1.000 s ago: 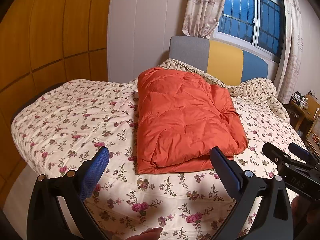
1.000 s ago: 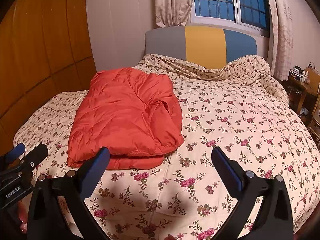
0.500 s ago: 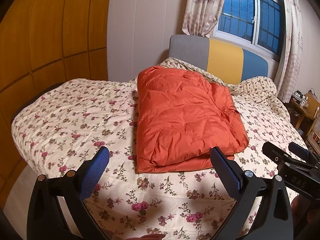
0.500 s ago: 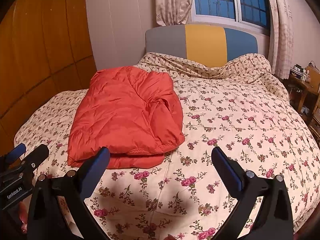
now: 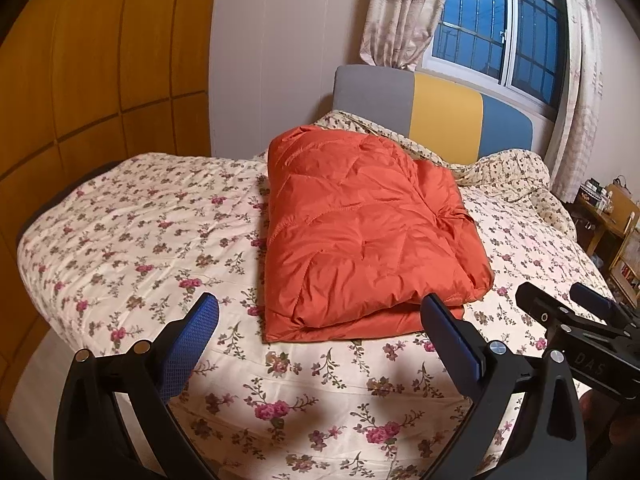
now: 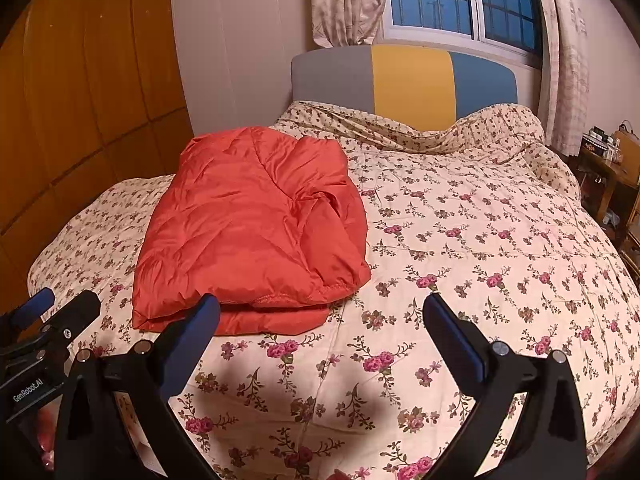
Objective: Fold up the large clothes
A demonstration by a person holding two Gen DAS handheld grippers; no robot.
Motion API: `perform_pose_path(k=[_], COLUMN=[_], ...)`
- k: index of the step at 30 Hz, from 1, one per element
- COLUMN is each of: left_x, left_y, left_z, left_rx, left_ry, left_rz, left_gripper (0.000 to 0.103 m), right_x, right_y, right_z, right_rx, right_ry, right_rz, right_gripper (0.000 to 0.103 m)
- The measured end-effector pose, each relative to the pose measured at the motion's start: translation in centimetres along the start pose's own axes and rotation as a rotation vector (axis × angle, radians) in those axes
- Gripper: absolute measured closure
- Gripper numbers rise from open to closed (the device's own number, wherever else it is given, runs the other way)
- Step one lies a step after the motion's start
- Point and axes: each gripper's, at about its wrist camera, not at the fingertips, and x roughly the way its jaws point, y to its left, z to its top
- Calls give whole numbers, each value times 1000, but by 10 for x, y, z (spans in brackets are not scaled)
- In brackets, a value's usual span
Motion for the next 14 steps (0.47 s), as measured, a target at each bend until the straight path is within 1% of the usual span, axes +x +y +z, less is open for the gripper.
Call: perform_pose_path(k=[2, 4, 6, 8, 14], left_x=[0, 0, 1, 3, 20], left_y=[0, -3, -5, -5, 1], left_z=[-2, -4, -5, -4, -3], left_rx=[-5, 14, 27, 23, 0], left_ry=[-16, -28, -30, -22, 39], left_rz=[25, 41, 47, 45, 47], left_gripper=[3, 3, 3, 3, 3], right_x=[2, 4, 7, 10, 25], right_y=[-1, -1, -2, -3, -9], right_z=[0, -1, -1, -2, -3], right_rx=[1, 4, 6, 9, 18], right_ry=[7, 11, 18, 25, 57], right_rz=[0, 1, 2, 4, -7], right_gripper=[2, 2, 2, 2, 2])
